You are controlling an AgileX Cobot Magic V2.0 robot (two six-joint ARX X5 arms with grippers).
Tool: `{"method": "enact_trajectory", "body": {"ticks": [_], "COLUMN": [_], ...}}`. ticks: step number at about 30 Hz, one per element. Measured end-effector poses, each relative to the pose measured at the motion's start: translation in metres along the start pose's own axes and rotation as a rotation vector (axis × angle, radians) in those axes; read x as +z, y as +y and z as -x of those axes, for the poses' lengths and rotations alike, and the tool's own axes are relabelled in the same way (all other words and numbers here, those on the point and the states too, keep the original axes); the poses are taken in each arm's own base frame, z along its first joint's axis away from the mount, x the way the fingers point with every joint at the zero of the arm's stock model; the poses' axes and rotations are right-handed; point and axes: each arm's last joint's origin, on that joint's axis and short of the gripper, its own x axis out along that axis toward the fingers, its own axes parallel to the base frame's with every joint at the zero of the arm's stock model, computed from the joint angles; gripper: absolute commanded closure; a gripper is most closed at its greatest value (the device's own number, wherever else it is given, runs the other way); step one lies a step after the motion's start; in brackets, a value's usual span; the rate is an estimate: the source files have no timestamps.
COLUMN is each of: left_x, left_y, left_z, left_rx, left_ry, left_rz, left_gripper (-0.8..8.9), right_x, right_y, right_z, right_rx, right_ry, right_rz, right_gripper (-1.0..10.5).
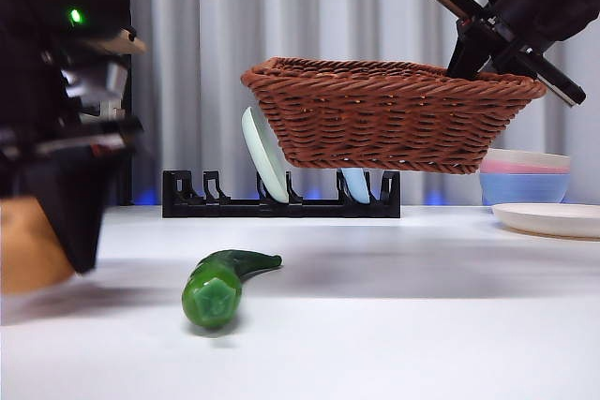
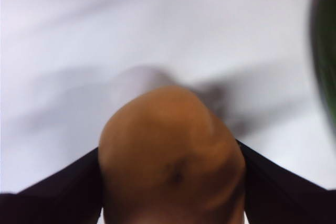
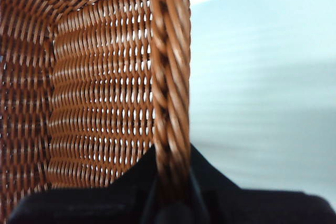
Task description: Pick up the basket,pick up the corn from the table,pick up the potato from the table,pick up the cucumber from the table,put all items into the basket
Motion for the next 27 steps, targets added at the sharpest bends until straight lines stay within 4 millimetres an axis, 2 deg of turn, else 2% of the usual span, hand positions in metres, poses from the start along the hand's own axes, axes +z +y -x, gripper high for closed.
{"method": "enact_trajectory", "body": {"ticks": [2,5,11,14,17,20,23,27], "left_x": [0.000,0.000,-0.010,-0.012,-0.008,0.003,0.019,0.040], "left_y": [-0.001,-0.003,-0.013,-0.017,-0.021,-0.026,-0.033,-0.046], "left_z": [0.019,0.061,0.156,0.194,0.221,0.230,0.233,0.225], "left_rx": [-0.021,-0.125,-0.556,-0.711,-0.734,-0.716,-0.629,-0.495], "left_ry": [-0.013,-0.074,-0.252,-0.377,-0.519,-0.654,-0.780,-0.872], "left_rz": [-0.026,-0.084,-0.287,-0.390,-0.462,-0.485,-0.419,-0.313], "left_gripper": [8.22,8.22,8.21,8.21,8.21,8.21,8.21,8.21], "right_x": [0.000,0.000,0.000,0.000,0.000,-0.002,-0.005,-0.011], "right_y": [0.000,0.000,0.000,0.000,0.000,0.003,0.009,0.020], "right_z": [0.000,0.000,0.000,0.000,0.000,-0.001,-0.003,-0.007], "right_rx": [0.000,0.000,0.000,0.000,0.000,0.007,0.022,0.047], "right_ry": [0.000,0.000,0.000,0.000,0.001,0.007,0.020,0.043], "right_rz": [0.000,0.000,0.000,0.000,0.000,0.007,0.022,0.044], "right_gripper": [9.6,9.6,9.6,9.6,9.6,9.6,9.6,9.6]}}
